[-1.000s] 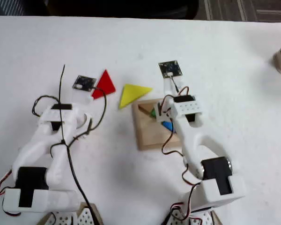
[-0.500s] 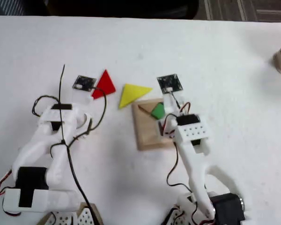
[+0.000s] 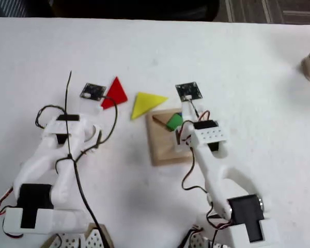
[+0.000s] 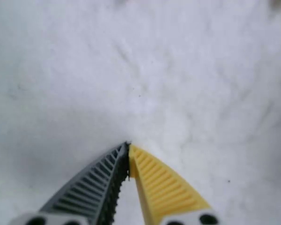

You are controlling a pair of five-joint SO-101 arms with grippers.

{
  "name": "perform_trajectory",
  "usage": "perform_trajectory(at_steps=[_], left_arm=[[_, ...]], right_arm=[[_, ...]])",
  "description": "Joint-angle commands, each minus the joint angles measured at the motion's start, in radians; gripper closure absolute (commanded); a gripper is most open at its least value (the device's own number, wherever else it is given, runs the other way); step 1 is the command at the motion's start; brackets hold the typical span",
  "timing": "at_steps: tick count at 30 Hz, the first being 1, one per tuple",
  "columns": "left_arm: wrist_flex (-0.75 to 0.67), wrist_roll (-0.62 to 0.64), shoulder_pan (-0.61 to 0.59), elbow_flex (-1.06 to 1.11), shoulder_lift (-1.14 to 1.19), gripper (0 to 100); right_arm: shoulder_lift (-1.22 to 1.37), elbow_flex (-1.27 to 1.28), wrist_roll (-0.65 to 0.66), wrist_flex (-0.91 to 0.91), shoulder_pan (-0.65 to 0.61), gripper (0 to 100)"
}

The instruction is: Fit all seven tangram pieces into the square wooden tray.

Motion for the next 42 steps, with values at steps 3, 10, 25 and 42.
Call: perform_trajectory(at_steps=[3,10,25,42], left_arm=[[-0.018,-0.011,-0.016,-0.015,-0.033,98],[-0.017,-0.011,-0.031,-0.015,-0.031,98],[-0.014,-0.008,-0.031,-0.015,-0.031,98],[-0.012,-0.003,-0.028,-0.068,-0.067,98]], right_arm=[[-0.005,-0.048,0.006,-0.018,0.019,97.9],[-0.013,-0.048,0.009,-0.01,0.021,97.9],[0.062,-0.091,0.06,-0.025,0.033,97.9],[-0.366,0.149,0.061,0.039,0.056,97.9]])
